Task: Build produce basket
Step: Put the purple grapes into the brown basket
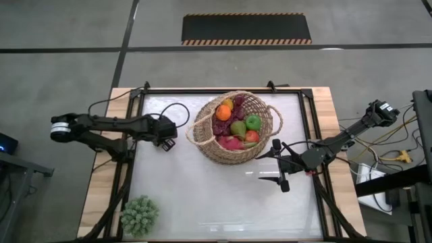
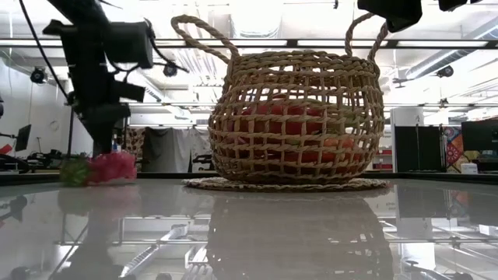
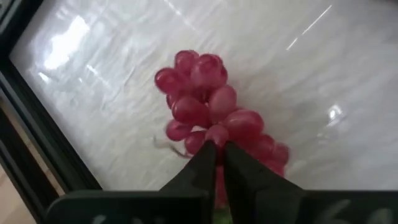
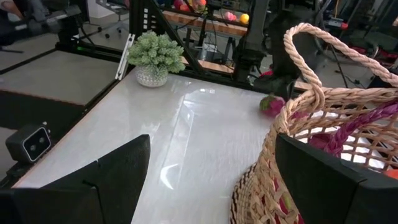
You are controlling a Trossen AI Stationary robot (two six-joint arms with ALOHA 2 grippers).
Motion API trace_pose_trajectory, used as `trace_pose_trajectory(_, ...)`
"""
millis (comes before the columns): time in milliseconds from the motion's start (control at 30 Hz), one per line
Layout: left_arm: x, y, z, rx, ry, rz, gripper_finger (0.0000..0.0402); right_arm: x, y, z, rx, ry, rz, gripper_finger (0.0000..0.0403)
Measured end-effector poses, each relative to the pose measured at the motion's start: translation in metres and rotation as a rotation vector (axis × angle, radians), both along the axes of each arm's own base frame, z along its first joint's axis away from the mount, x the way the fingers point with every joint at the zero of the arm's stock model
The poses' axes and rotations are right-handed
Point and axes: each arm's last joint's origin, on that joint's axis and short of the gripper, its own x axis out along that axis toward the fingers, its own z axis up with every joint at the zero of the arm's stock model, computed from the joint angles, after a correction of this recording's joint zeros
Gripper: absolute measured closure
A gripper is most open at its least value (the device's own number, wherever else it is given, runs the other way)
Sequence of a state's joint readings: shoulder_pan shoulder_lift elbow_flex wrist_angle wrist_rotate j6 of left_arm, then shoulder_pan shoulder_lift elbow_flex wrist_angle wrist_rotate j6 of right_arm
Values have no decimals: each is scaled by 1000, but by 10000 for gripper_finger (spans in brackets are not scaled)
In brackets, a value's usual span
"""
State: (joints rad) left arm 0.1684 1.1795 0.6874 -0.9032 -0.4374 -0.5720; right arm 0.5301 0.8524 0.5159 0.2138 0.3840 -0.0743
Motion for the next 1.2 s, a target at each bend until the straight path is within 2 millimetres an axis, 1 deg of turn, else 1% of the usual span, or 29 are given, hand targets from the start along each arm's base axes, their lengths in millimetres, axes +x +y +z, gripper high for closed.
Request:
trace_pose_trajectory(167, -2, 0, 23, 31, -71, 3, 400, 0, 0, 0, 6, 1, -1, 76)
trace_pose_trajectory(267, -4, 1, 44, 83, -128, 12, 400, 0, 0, 0, 6, 2, -1, 76)
trace_pose_trajectory(367, -6, 2, 68, 137, -199, 23, 400, 0, 0, 0, 11, 3, -3, 76)
trace_pose_trajectory(467, -8, 2, 97, 189, -272, -19, 400, 0, 0, -1, 11, 8, -3, 76)
trace_pose_trajectory(600, -12, 2, 145, 300, -386, -52, 401, -2, -1, -3, 1, 42, -4, 76)
trace_pose_trajectory(700, -12, 1, 179, 356, -510, -72, 401, -6, -3, -2, -1, 50, -4, 76)
trace_pose_trajectory(833, 0, -8, 212, 445, -688, -200, 401, -11, -5, 0, 7, 37, 27, 76)
trace_pose_trajectory(967, 18, -22, 238, 507, -875, -369, 401, -15, -6, -1, 15, 22, 76, 76)
trace_pose_trajectory(1067, 36, -37, 247, 507, -1022, -513, 401, -16, -6, 0, 18, 18, 77, 76)
trace_pose_trajectory(1200, 67, -55, 241, 505, -1076, -617, 401, -17, -6, 1, 20, 14, 102, 76)
